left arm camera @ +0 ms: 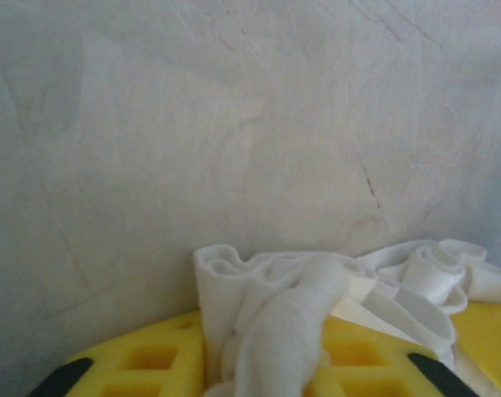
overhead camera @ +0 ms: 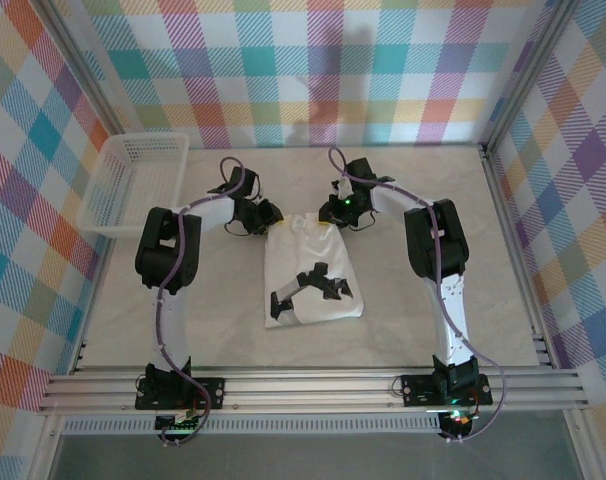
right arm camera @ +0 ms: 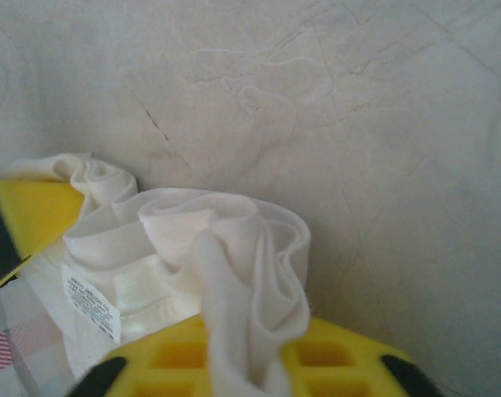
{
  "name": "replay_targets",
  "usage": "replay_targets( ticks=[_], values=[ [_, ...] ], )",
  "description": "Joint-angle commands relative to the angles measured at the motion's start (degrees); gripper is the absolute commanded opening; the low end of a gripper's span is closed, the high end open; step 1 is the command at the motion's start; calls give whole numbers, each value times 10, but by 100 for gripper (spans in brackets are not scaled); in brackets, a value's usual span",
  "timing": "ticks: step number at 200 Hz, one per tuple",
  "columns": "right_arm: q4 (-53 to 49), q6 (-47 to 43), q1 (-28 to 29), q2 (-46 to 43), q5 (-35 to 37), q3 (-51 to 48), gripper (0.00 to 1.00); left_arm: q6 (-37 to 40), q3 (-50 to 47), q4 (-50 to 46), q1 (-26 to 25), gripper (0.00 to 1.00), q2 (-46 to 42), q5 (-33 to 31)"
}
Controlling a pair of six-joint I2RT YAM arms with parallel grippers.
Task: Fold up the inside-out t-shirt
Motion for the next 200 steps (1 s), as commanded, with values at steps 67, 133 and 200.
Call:
replay_targets(
  ticks=[67,133,200],
  values=[
    [-37,-28,-8,-141,-69,205,0,-28,122,21,71,0,-202,129],
    [247,-72,-7,-332,-125,-218,0,16,-174,-41,14,0,-413,64],
    [264,-22,14,-400,-139,-471,1,5,-372,-45,-55,0,-430,21]
  ],
)
